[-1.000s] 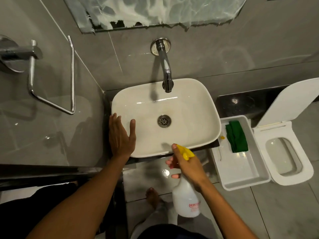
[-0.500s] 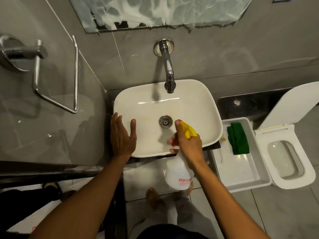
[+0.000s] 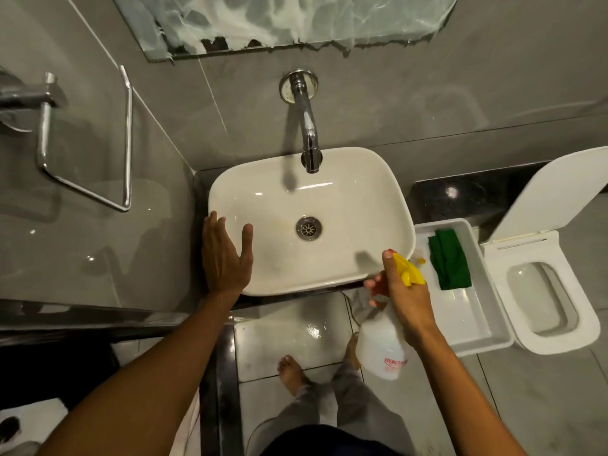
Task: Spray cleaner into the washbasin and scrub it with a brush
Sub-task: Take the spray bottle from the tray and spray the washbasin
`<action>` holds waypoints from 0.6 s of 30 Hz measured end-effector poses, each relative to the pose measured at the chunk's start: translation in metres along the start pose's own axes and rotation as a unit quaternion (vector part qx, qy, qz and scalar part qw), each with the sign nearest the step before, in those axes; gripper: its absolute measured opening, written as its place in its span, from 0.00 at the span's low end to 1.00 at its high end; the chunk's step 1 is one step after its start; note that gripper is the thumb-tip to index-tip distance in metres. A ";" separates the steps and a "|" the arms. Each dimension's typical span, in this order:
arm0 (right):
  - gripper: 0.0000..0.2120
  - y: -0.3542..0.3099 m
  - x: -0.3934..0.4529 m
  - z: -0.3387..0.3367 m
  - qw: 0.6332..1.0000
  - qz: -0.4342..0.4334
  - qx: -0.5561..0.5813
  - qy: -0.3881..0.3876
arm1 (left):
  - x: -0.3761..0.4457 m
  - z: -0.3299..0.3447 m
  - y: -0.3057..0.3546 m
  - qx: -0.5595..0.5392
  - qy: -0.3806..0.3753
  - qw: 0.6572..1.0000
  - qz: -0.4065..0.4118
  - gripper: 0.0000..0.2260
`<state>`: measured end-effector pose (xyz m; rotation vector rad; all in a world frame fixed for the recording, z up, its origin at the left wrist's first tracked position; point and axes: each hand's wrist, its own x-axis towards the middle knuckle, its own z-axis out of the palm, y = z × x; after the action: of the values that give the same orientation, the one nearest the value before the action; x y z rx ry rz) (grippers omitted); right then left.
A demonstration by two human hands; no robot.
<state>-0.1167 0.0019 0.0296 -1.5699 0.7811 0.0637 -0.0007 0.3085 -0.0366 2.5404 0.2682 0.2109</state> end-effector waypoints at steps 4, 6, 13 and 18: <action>0.21 0.017 0.000 -0.012 1.000 0.018 0.008 -0.006 | -0.002 0.001 0.006 0.061 -0.028 0.994 0.083 0.36; 0.22 0.024 0.003 -0.019 1.000 0.013 0.007 -0.008 | -0.006 0.007 0.021 0.064 -0.046 0.989 0.128 0.35; 0.09 0.042 0.027 -0.052 0.998 0.032 0.025 0.048 | -0.039 0.052 0.121 -0.001 -0.127 0.975 0.182 0.35; 0.29 0.063 0.050 -0.091 0.995 0.046 0.041 0.073 | -0.055 0.085 0.200 -0.020 -0.164 0.961 0.223 0.37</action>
<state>-0.1465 -0.0987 -0.0321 -1.4732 0.9596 -0.0163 -0.0073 0.0878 -0.0003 2.5118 -0.4358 -0.0383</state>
